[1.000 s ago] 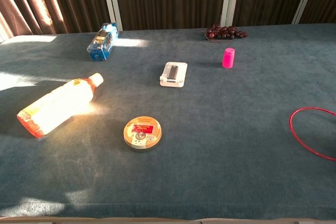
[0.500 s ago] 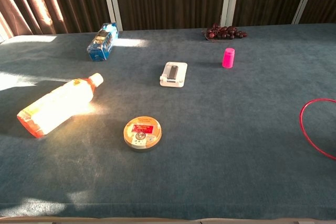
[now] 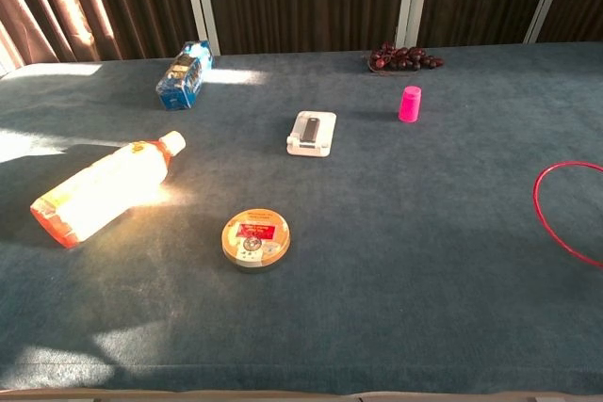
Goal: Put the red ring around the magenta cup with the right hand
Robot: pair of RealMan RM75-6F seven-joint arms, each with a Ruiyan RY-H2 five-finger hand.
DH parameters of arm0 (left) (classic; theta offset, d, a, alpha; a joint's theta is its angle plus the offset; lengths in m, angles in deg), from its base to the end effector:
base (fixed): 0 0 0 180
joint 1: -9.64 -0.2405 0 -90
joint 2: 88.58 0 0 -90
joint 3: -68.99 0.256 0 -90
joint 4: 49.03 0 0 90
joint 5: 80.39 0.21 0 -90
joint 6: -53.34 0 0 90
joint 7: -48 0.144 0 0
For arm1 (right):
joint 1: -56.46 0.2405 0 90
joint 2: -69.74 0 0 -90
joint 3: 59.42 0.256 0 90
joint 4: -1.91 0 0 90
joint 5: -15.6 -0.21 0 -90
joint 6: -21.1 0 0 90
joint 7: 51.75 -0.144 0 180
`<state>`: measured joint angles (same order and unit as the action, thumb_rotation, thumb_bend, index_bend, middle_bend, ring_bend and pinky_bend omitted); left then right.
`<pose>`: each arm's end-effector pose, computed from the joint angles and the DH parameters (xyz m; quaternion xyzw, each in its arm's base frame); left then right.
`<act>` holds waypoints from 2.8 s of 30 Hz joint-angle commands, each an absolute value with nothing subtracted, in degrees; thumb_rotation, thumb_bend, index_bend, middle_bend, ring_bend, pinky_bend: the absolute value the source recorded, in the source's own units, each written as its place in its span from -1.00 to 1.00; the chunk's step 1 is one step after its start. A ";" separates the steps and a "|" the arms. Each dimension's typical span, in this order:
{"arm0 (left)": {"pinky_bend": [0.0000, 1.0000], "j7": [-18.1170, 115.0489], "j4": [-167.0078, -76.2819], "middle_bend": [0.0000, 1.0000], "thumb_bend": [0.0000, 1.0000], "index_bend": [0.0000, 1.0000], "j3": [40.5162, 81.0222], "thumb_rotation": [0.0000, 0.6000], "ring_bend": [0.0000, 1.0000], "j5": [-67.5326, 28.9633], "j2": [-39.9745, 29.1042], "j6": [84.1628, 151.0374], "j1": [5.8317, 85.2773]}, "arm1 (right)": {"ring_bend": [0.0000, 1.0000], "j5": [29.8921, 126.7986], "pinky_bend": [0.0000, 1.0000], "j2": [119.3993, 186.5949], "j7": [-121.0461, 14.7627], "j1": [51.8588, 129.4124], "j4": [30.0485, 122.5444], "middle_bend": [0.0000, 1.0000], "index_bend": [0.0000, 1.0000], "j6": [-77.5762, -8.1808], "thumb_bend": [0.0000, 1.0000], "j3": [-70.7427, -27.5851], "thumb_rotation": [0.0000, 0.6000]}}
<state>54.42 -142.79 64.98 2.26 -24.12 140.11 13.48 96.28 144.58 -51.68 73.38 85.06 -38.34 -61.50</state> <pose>-0.3132 0.1789 0.1646 -0.5792 -0.3683 -0.3635 0.6299 -0.3242 -0.2159 0.0483 0.6985 -0.4863 0.2645 0.4536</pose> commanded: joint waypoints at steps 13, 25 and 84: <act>-0.48 55.20 -142.66 -0.71 -0.07 -0.58 65.06 1.00 -0.79 2.34 -23.77 139.53 13.89 | 0.88 83.27 1.00 140.65 -54.10 84.35 90.55 0.83 0.59 -29.88 0.45 -47.99 1.00; -0.48 54.84 -142.72 -0.71 -0.07 -0.58 65.75 1.00 -0.79 3.51 -24.08 139.97 13.57 | 0.88 63.05 1.00 149.17 -44.49 98.65 78.10 0.83 0.59 -20.15 0.44 -41.33 1.00; -0.48 52.35 -144.08 -0.70 -0.07 -0.54 67.49 1.00 -0.78 6.47 -26.18 140.62 12.62 | 0.88 57.72 1.00 170.13 -47.83 115.05 44.31 0.83 0.40 -3.59 0.23 -43.26 1.00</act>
<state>52.34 -144.08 67.49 6.47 -26.18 140.62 12.62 57.77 170.24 -47.94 115.12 44.19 -3.50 -43.21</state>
